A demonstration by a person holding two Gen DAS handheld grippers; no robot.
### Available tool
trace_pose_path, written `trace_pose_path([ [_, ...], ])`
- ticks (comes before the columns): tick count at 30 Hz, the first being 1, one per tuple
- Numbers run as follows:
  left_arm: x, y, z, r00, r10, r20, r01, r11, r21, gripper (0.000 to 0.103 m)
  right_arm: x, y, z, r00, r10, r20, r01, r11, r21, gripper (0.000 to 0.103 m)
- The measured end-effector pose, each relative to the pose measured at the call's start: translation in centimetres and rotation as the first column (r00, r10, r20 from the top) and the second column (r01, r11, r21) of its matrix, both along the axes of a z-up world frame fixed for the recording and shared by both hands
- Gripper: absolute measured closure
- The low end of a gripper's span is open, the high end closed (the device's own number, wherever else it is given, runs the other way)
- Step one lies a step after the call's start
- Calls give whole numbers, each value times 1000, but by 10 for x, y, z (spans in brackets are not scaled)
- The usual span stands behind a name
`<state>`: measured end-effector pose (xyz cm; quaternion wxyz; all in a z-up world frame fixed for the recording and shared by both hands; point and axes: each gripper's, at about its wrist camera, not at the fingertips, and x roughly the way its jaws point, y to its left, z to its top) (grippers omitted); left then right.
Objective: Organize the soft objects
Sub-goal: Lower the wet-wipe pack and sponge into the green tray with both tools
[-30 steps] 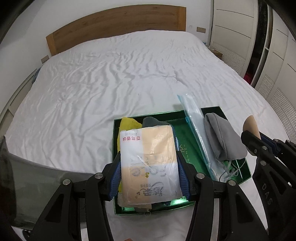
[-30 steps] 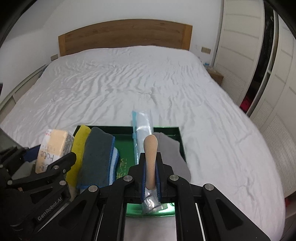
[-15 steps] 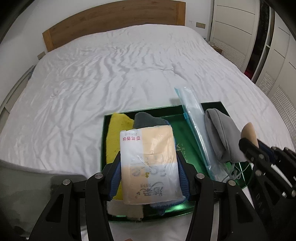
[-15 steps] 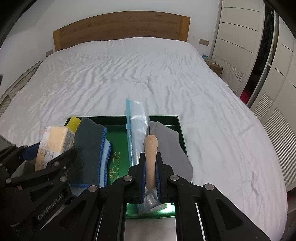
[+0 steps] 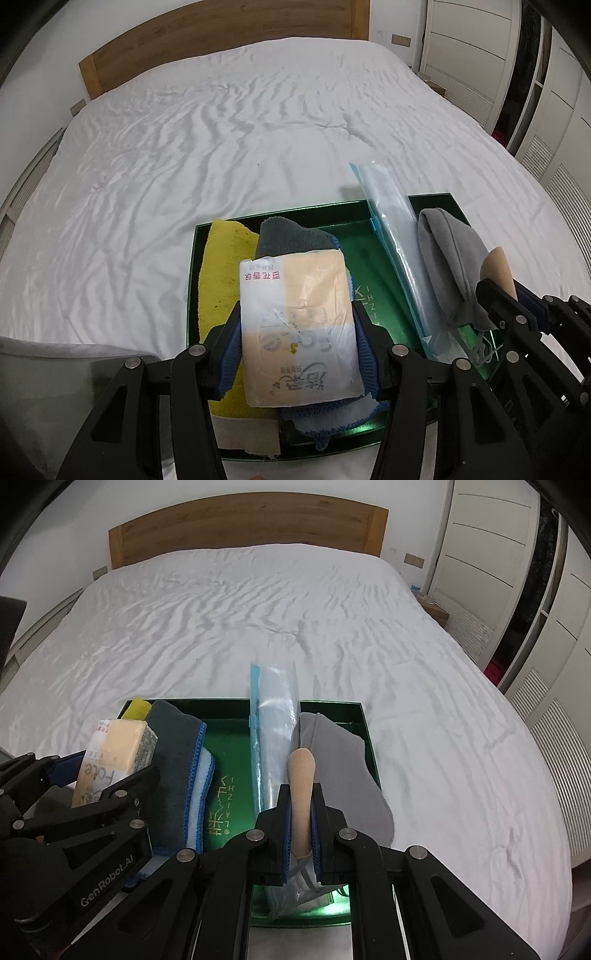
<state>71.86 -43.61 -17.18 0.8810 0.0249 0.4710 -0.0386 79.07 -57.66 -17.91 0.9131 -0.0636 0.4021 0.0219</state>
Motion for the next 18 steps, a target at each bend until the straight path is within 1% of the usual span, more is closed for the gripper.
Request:
trace_pose_path([
  [8, -1, -7, -8, 1000, -21, -9, 21, 1000, 4, 55, 8, -1, -9, 1000, 0, -14, 0, 1000, -20, 95],
  [18, -3, -15, -12, 999, -54, -11, 53, 998, -13, 55, 15, -6, -16, 1000, -2, -28, 0, 999, -42, 94],
])
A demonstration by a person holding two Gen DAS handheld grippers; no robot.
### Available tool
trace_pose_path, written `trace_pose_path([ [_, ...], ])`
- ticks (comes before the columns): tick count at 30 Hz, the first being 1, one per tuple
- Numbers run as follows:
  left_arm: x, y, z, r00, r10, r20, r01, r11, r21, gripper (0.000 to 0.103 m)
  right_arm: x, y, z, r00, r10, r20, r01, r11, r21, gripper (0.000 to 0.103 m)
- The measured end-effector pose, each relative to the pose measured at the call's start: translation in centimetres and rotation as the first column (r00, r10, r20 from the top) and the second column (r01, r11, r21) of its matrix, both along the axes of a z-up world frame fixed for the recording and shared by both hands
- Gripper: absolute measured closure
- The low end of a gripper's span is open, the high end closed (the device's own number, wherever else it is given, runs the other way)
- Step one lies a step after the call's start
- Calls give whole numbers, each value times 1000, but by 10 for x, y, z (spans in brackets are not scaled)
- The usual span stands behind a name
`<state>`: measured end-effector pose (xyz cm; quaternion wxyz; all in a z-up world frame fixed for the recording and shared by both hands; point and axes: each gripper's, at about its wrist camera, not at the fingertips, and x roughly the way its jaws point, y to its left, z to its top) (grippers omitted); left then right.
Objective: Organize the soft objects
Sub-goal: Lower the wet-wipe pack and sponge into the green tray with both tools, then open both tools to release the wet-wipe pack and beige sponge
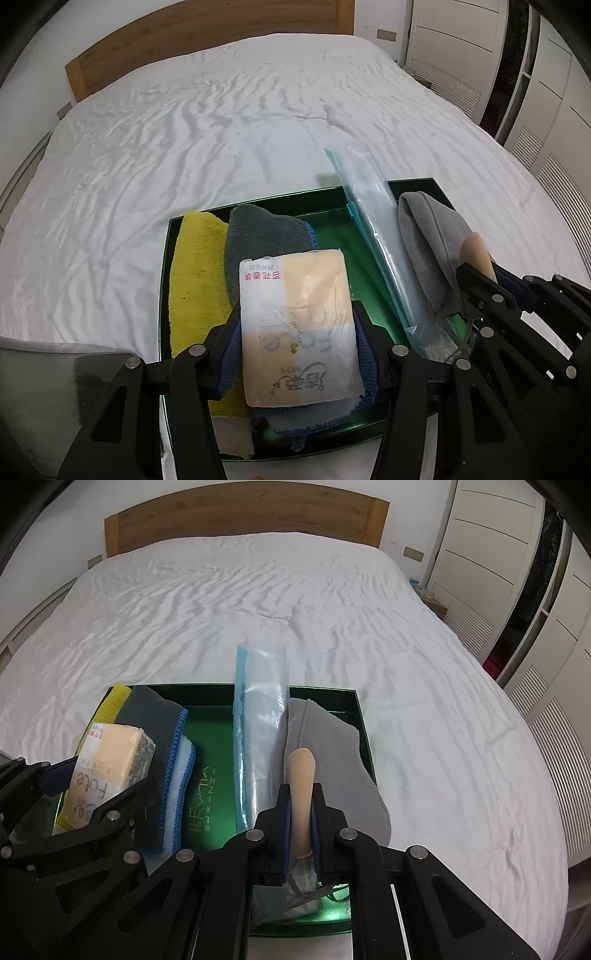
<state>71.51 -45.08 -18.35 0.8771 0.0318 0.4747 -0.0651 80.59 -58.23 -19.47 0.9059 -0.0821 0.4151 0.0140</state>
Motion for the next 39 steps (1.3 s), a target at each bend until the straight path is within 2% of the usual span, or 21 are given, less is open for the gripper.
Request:
trace_pose_path([
  [39, 3, 6, -7, 1000, 12, -19, -12, 1000, 6, 55, 13, 3, -11, 999, 22, -28, -22, 1000, -7, 93],
])
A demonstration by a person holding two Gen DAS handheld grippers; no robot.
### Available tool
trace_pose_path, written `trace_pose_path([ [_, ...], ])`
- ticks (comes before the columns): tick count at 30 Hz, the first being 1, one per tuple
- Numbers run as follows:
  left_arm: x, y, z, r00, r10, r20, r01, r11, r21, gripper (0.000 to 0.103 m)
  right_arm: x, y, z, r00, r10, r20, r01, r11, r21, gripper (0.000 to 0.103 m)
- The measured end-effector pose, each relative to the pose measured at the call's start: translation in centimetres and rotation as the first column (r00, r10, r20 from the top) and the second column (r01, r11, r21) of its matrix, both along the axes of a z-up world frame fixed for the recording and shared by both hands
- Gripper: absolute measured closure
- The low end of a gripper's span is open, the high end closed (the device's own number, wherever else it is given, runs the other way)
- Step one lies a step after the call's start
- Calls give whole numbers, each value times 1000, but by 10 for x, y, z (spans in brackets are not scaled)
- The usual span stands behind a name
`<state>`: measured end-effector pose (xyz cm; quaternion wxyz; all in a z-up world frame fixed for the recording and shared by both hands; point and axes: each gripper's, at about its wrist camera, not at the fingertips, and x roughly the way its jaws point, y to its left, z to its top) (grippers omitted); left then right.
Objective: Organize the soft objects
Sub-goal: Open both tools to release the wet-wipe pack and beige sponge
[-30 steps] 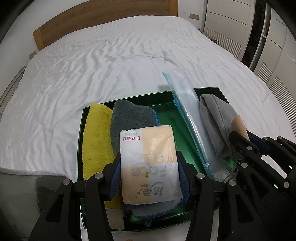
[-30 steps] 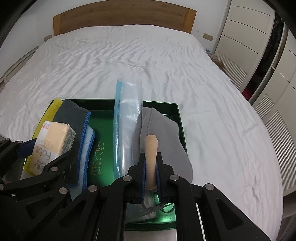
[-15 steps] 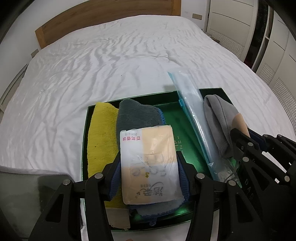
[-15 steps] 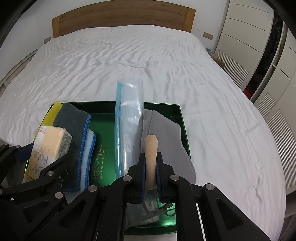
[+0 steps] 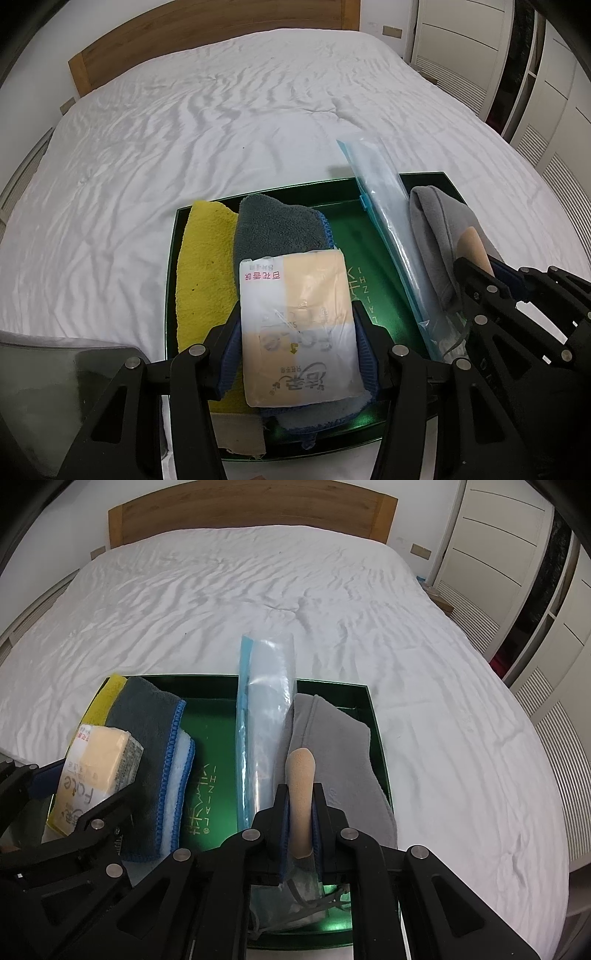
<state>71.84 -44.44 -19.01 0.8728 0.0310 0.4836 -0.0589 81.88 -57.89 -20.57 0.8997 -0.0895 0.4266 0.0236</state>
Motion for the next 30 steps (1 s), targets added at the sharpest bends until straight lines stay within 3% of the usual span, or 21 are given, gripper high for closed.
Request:
trace_pose_path([
  [20, 3, -4, -3, 1000, -7, -4, 7, 1000, 9, 55, 7, 1, -8, 1000, 6, -13, -6, 1000, -5, 91],
  [30, 6, -1, -2, 1000, -14, -11, 14, 1000, -7, 55, 5, -1, -6, 1000, 13, -9, -13, 1000, -1, 74],
])
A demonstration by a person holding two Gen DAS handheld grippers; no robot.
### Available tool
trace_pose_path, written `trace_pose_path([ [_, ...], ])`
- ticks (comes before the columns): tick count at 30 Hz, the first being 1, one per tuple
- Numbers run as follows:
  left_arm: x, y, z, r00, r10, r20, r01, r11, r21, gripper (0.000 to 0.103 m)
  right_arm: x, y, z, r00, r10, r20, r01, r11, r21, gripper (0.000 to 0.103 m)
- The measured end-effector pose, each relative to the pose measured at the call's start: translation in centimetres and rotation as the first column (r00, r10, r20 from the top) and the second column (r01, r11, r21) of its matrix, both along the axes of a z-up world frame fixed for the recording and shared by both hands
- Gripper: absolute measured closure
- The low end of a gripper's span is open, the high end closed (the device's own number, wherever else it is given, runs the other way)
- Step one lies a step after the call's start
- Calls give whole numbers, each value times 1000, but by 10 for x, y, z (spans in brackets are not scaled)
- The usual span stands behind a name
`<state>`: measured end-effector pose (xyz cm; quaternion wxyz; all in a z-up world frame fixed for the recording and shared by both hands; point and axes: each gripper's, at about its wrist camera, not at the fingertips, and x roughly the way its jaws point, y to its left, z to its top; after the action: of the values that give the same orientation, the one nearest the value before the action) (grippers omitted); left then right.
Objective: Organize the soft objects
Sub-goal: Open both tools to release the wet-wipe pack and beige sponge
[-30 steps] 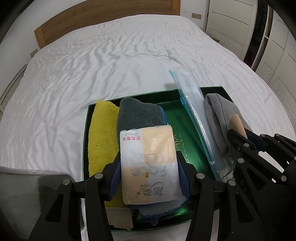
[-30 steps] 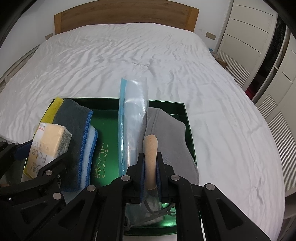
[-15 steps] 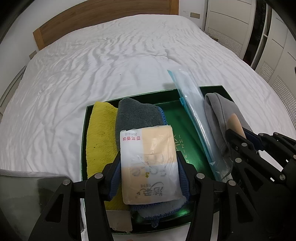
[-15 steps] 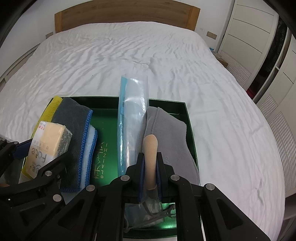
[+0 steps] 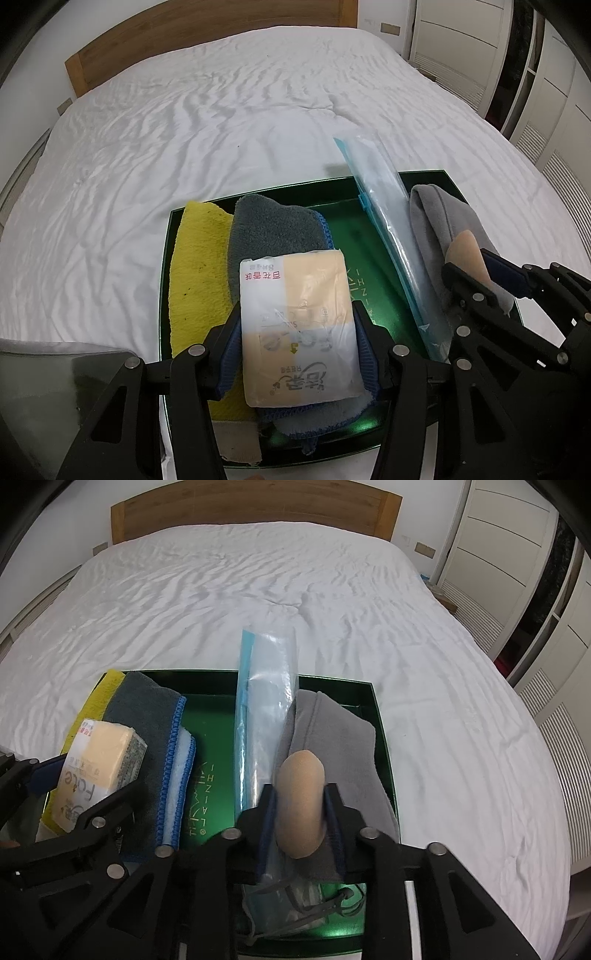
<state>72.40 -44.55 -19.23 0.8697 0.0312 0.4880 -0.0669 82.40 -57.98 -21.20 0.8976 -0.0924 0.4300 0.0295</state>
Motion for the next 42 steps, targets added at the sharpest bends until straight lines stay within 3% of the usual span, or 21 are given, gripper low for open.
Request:
trace_pose_path([
  [6, 1, 1, 2, 1000, 2, 14, -2, 1000, -2, 52, -1, -1, 0, 1000, -6, 2, 6, 1000, 7, 68],
  [10, 2, 5, 7, 999, 8, 33, -8, 1000, -9, 41, -2, -3, 1, 1000, -12, 1, 12, 1000, 10, 66],
  [15, 3, 9, 16, 998, 12, 64, -11, 1000, -7, 36, -5, -4, 4, 1000, -20, 5, 20, 1000, 18, 59],
  [18, 0, 9, 23, 996, 3, 90, -2, 1000, -14, 25, -7, -1, 7, 1000, -10, 8, 10, 1000, 17, 58],
  [27, -10, 9, 46, 988, -17, 157, 21, 1000, -22, 26, -19, 5, 20, 1000, -9, 30, 8, 1000, 30, 54],
  [42, -26, 26, 74, 988, 4, 156, 16, 992, -128, 26, -43, 13, 49, 997, -32, 67, 31, 999, 18, 40],
])
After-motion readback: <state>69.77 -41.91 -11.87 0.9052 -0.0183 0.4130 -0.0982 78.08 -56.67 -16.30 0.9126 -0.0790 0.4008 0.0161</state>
